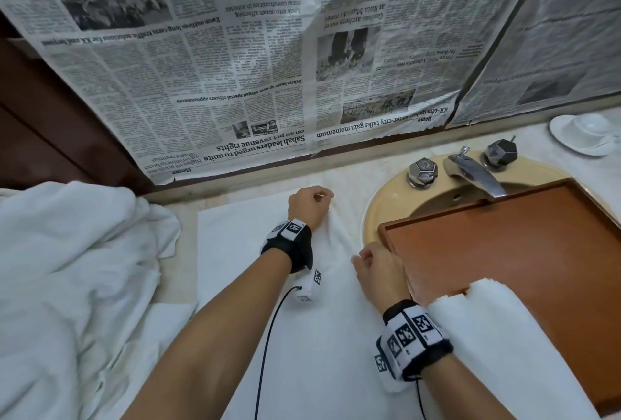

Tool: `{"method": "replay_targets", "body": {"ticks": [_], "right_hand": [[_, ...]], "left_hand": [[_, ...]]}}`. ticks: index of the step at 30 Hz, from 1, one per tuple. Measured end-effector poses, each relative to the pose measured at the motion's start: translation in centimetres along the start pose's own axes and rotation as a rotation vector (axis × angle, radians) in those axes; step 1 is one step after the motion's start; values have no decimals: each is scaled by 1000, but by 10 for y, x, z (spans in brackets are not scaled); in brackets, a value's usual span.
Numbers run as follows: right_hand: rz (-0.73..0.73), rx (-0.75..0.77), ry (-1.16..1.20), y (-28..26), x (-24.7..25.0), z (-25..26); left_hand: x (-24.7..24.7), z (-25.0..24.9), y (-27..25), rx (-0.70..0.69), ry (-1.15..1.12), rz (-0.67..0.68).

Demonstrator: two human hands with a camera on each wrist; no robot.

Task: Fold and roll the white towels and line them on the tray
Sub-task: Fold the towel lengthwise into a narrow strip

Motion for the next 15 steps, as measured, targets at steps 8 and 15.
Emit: {"method": "replay_targets", "body": {"ticks": [8, 15], "right_hand": [[2, 240, -92, -54, -17, 84], [141, 397, -296, -96, -90, 164]], "left_hand": [[96, 33, -35, -1, -133, -88], [190, 99, -68, 30, -70, -256]]}}
Point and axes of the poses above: each hand's wrist, its own y-axis towards the middle knuckle, its own x-axis out of the back of the hand, z = x × y, the point moved 6 cm from there along y, towards the middle knuckle, and after that the axes turned 3 degrees about -x, right-handed, at the moved point
